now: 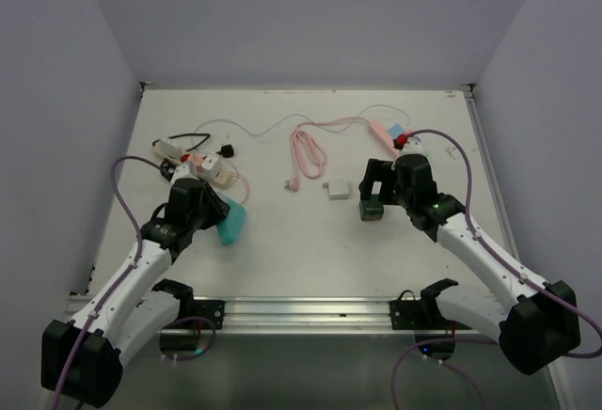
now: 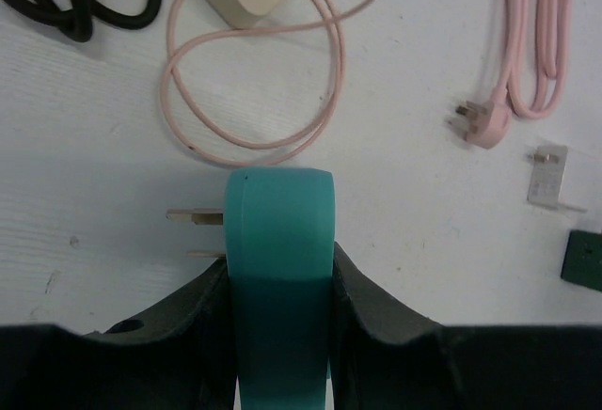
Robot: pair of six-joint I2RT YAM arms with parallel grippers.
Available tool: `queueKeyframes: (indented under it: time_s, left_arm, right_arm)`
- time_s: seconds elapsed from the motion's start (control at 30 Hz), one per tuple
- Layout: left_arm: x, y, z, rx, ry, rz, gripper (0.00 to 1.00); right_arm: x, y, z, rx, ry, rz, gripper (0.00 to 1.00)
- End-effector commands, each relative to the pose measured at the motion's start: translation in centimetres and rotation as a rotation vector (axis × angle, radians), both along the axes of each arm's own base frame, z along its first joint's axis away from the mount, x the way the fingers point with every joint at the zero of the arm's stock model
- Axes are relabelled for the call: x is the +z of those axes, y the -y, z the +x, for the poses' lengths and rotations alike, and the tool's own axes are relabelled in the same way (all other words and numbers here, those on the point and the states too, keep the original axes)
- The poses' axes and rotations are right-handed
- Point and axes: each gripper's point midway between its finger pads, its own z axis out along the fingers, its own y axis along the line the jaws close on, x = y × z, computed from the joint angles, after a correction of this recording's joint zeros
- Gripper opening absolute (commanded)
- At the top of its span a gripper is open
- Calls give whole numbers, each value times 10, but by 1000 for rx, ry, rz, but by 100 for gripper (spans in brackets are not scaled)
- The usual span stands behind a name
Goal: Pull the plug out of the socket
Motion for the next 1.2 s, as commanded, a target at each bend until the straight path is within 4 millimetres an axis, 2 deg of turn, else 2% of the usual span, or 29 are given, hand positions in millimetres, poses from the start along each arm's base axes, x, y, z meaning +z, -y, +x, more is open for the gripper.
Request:
queueKeyframes:
  time_s: [0.0,0.07,0.13,0.23,0.27,0.3,0.4,0.5,0.67,0.73,0.77,0.9,1.07,1.1,1.17]
  left_arm:
    - [-33,-52,-30,221,-180,181,0]
    - [-34,-60,-34,275,-197,197,4]
    - [-32,-68,-36,318,-196,220,13]
    - [-31,-72,-37,345,-194,217,21]
    - [-32,-73,-37,356,-195,212,29]
    - [-31,-73,-38,361,-194,210,30]
    - [-29,-75,-40,385,-197,200,64]
    - [-26,-75,-41,397,-186,190,84]
    - [-18,-76,-40,405,-170,174,90]
    - [-9,-77,-36,407,-149,170,91]
    - [-5,-77,-35,400,-142,176,96]
    - [27,-82,-26,390,-82,205,100]
    - [71,-80,-10,306,37,235,100]
    - [84,-75,-3,271,76,221,100]
    - [92,-71,1,210,94,247,100]
  right_arm:
    - [27,-4,7,1,50,27,99]
    - [28,-3,7,1,53,27,99]
    - [27,-2,7,2,49,20,99]
    - [25,-1,5,4,41,14,99]
    - [26,-1,5,4,44,15,99]
    - [26,-1,5,3,43,14,99]
    - [30,-2,6,6,51,14,99]
    - [33,-2,8,5,59,14,99]
    - [36,-7,12,20,52,17,99]
    - [40,-5,14,16,57,8,99]
    - [40,-5,15,17,56,-4,99]
    - [49,3,26,-10,58,-56,99]
    - [45,26,40,-103,3,-119,99]
    - [42,28,43,-115,-23,-124,99]
    - [40,31,48,-129,-47,-100,99]
